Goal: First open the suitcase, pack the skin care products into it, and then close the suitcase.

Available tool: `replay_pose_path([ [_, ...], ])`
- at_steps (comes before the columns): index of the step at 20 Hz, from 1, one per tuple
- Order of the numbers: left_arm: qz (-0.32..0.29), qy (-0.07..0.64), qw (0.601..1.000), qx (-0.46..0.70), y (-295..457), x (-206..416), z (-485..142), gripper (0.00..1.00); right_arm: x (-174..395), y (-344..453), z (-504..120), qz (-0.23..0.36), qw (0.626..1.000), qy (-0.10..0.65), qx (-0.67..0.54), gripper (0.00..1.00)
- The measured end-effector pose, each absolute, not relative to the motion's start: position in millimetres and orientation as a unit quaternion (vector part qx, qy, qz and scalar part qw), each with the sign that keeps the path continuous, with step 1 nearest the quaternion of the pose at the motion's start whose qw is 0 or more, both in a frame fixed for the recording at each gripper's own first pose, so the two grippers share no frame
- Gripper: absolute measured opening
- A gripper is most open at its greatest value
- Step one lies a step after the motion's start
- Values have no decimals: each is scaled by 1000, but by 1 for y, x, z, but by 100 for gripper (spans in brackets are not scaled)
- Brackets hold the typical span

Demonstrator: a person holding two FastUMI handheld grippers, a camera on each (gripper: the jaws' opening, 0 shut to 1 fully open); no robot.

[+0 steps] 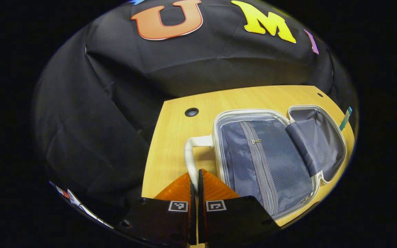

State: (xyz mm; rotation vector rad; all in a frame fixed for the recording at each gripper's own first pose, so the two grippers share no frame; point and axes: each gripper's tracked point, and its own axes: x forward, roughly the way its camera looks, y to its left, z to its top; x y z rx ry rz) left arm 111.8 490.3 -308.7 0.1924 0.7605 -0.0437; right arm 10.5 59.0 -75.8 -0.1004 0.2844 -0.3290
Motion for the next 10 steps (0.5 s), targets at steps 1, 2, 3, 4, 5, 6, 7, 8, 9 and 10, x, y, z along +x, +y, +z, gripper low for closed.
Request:
replay_pose_path([
  [1, -21, 371, 924, 87, 494, 112, -316, 6, 9, 56, -77, -167, 974, 144, -51, 79],
  [2, -22, 374, 923, 83, 496, 111, -320, 13, 8, 54, -78, -170, 973, 146, -51, 79],
  [3, -18, 374, 924, 79, 500, 111, -325, 19, 7, 52, -80, -173, 972, 148, -51, 79],
  [4, -14, 374, 924, 74, 502, 110, -325, 41, 5, 50, -82, -175, 972, 149, -51, 80],
  [5, -17, 372, 925, 68, 501, 108, -324, 36, 4, 48, -84, -176, 971, 151, -51, 79],
  [6, -21, 366, 928, 66, 497, 106, -318, 63, 5, 48, -86, -175, 971, 153, -50, 79],
  [7, -15, 357, 931, 74, 497, 106, -309, 67, 6, 47, -88, -176, 971, 156, -50, 79],
  [8, -14, 349, 933, 81, 493, 105, -298, 86, 7, 47, -90, -175, 971, 157, -47, 79],
  [9, -9, 335, 938, 92, 489, 107, -286, 86, 8, 44, -92, -174, 971, 158, -44, 79],
  [10, -7, 320, 942, 100, 482, 108, -272, 97, 9, 43, -93, -172, 972, 157, -42, 80],
])
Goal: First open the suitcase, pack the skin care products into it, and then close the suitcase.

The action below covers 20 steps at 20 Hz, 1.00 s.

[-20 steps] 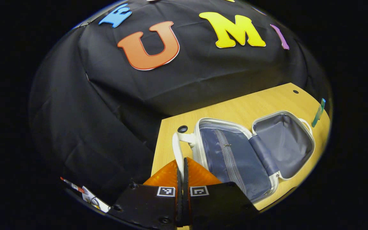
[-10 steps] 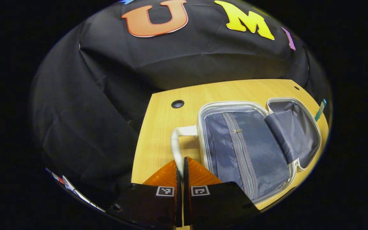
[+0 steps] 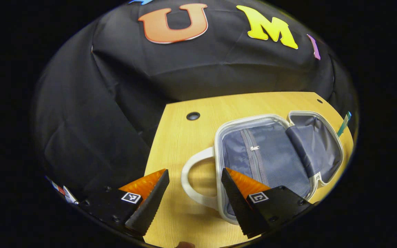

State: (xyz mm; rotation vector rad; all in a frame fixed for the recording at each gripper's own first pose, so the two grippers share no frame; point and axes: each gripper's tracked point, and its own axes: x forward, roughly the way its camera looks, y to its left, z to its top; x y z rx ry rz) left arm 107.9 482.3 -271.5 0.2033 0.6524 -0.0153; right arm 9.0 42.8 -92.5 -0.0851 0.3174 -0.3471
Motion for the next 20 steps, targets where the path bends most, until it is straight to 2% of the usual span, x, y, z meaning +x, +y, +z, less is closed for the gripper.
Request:
replay_pose_path([
  [3, -19, 270, 957, 104, 437, 103, -226, 97, 13, 35, -98, -165, 973, 157, -36, 80],
  [12, -46, 165, 983, 60, 233, 90, -131, 98, 22, -38, -112, -128, 982, 139, -19, 80],
  [20, -116, 196, 972, 54, 44, 61, -173, 98, 25, -82, -130, -77, 987, 137, -27, 79],
])
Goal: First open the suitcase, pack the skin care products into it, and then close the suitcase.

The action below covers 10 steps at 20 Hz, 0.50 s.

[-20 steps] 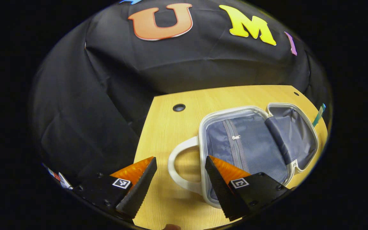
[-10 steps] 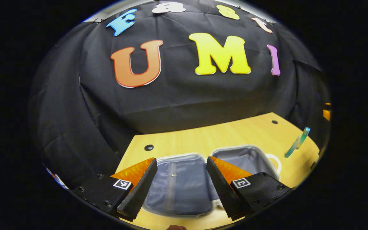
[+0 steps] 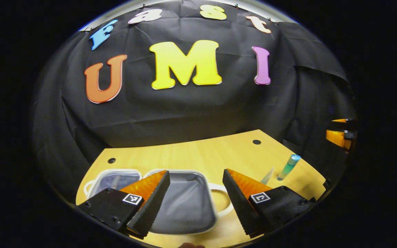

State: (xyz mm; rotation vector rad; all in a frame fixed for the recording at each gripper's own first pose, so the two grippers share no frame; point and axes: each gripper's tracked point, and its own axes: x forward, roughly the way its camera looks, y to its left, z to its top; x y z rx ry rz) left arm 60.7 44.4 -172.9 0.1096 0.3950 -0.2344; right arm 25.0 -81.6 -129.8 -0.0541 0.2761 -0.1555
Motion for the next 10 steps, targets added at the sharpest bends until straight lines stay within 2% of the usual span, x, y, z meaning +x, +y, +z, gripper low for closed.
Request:
replay_pose_path([
  [7, -182, 260, 948, 24, -72, 46, -257, 99, 22, -109, -157, -47, 985, 161, -36, 79],
  [10, -190, 276, 942, 12, -112, 51, -292, 99, 24, -119, -169, -39, 983, 175, -45, 80],
])
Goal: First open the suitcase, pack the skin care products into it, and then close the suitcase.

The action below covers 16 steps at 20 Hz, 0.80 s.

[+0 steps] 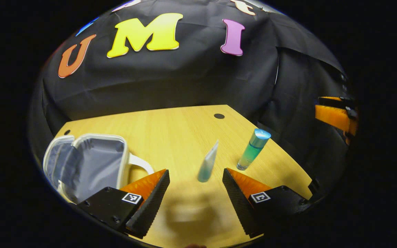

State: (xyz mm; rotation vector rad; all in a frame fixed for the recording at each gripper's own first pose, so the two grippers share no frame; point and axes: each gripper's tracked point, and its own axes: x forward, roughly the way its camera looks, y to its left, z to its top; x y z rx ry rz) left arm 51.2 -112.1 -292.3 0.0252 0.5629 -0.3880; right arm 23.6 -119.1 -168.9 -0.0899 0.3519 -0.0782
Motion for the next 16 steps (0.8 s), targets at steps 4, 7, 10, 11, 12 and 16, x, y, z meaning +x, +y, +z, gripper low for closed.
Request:
replay_pose_path([
  [4, -167, 281, 945, -2, -136, 76, -330, 99, 26, -132, -191, -30, 978, 197, -55, 80],
  [7, -139, 279, 950, 8, -135, 96, -346, 97, 31, -135, -203, -21, 976, 207, -59, 80],
  [10, -128, 286, 950, 5, -135, 109, -358, 77, 35, -132, -216, -5, 975, 214, -55, 79],
  [11, -131, 288, 949, 5, -135, 111, -361, 73, 37, -130, -219, -1, 975, 216, -54, 80],
  [12, -133, 284, 950, 2, -136, 114, -361, 64, 38, -126, -222, 3, 975, 218, -53, 79],
  [16, -138, 298, 945, 14, -132, 111, -360, 42, 48, -103, -233, 30, 973, 224, -34, 80],
])
